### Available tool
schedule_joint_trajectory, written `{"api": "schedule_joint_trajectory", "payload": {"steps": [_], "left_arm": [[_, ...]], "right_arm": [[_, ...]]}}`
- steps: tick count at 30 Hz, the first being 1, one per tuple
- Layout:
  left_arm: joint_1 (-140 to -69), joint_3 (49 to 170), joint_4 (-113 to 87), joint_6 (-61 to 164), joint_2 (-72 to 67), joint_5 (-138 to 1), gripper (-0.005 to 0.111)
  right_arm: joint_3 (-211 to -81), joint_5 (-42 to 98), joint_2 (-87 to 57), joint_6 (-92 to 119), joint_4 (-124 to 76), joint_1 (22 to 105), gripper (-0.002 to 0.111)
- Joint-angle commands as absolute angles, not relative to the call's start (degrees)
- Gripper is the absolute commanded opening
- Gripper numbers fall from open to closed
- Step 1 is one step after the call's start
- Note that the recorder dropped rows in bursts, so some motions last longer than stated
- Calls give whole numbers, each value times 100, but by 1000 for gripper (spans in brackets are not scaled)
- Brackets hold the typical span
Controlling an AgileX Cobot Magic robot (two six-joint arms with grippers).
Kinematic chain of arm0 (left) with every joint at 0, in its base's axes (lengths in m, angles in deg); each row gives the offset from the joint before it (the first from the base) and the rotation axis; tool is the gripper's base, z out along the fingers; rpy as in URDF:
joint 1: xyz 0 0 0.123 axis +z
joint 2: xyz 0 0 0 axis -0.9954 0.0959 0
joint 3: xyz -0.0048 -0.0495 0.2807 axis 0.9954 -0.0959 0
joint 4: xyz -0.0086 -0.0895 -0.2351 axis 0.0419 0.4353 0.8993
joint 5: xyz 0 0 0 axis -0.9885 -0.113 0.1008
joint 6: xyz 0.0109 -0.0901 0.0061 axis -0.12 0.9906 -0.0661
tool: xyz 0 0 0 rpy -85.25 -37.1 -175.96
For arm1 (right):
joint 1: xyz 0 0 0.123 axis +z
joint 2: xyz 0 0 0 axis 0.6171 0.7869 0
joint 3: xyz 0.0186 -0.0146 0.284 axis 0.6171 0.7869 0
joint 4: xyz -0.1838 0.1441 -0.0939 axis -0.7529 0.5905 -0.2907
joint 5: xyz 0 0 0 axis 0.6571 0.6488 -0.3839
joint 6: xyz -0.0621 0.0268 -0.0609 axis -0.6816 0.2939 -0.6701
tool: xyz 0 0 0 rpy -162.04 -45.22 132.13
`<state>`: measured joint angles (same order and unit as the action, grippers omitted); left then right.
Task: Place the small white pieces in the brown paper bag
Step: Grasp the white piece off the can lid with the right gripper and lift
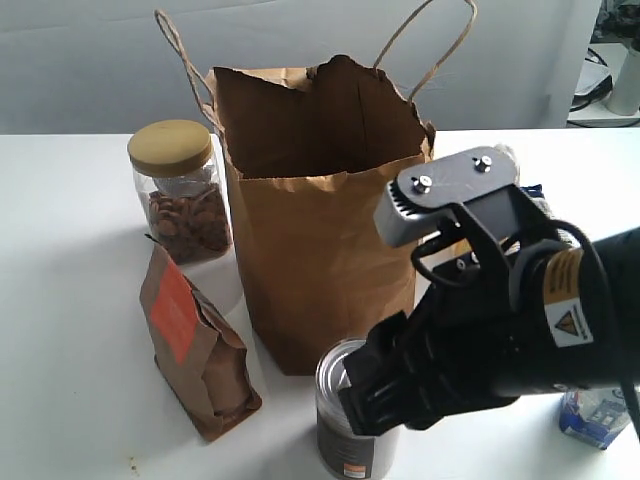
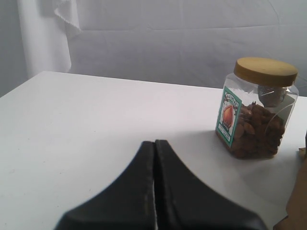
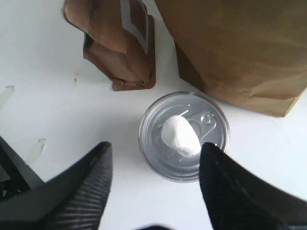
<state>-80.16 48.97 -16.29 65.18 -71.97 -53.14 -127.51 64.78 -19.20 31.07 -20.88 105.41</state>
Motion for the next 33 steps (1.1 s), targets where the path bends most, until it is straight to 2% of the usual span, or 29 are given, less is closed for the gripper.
{"api": "schedule_joint_trajectory", "payload": {"steps": [1, 13, 23, 26, 33], "left_arm": [[-8062, 4876, -1584, 6547, -7217, -5325, 0], [-8062, 4876, -1584, 6547, -7217, -5325, 0], [-8062, 4876, -1584, 6547, -7217, -5325, 0], [-8062, 4876, -1584, 6547, -7217, -5325, 0], [-8062, 4876, -1584, 6547, -7217, -5325, 0]], "right_arm": [[-12518, 6217, -1894, 3122, -2066, 10553, 55], [-12462, 5845, -880, 3122, -2316, 10553, 55], [-12462, 5623, -738, 3122, -2365, 10553, 52], [-12462, 5679, -738, 3122, -2365, 10553, 41], [-12462, 5745, -738, 3215, -2365, 10553, 0]]}}
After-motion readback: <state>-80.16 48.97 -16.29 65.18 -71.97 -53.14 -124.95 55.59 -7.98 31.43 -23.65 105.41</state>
